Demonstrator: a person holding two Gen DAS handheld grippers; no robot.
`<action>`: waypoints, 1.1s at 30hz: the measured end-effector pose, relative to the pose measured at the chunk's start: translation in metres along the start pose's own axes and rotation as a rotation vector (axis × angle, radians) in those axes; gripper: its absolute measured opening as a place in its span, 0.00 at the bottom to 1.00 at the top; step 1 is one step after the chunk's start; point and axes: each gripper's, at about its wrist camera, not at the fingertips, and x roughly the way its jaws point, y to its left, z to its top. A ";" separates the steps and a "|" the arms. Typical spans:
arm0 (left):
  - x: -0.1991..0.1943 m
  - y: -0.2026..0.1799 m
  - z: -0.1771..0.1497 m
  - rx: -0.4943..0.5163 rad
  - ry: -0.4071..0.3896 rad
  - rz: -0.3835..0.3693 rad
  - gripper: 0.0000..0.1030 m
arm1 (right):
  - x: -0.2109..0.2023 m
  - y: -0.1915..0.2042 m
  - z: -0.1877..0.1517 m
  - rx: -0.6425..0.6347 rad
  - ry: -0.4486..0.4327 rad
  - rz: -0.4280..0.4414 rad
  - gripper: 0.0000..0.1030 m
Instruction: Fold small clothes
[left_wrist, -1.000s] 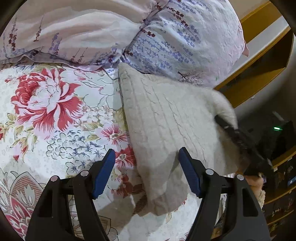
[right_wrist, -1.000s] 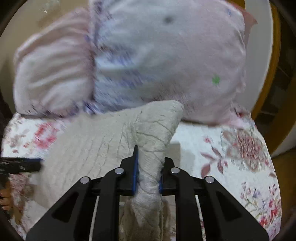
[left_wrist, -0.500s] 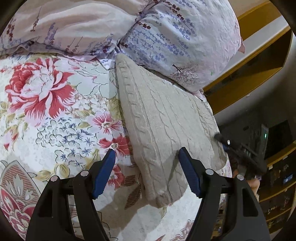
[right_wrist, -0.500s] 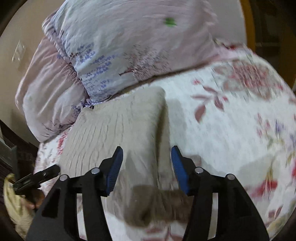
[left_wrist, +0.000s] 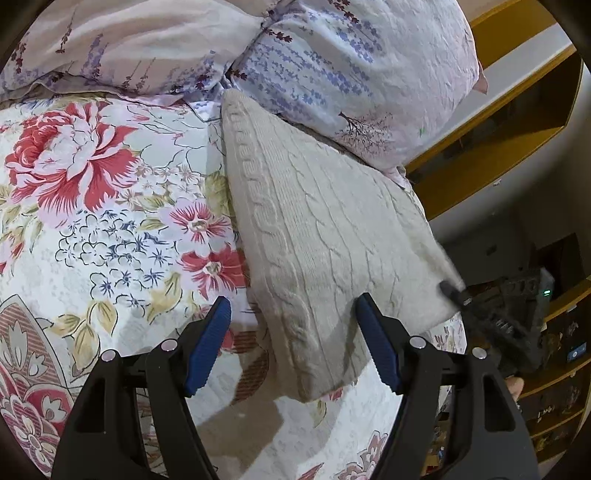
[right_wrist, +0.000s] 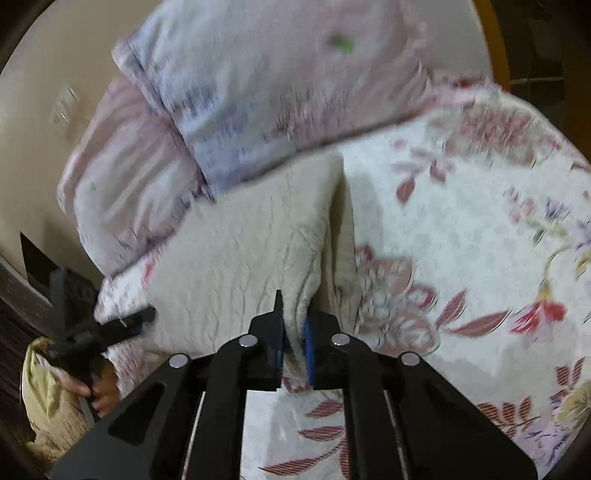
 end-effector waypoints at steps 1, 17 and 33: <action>0.000 -0.001 -0.001 0.004 0.000 0.000 0.69 | -0.005 -0.001 0.002 -0.005 -0.021 -0.006 0.07; 0.007 -0.004 0.005 0.019 0.014 0.022 0.72 | 0.008 -0.027 0.017 0.086 0.032 -0.059 0.52; 0.030 0.008 0.045 -0.062 -0.007 0.042 0.71 | 0.077 -0.015 0.080 0.085 -0.018 0.005 0.08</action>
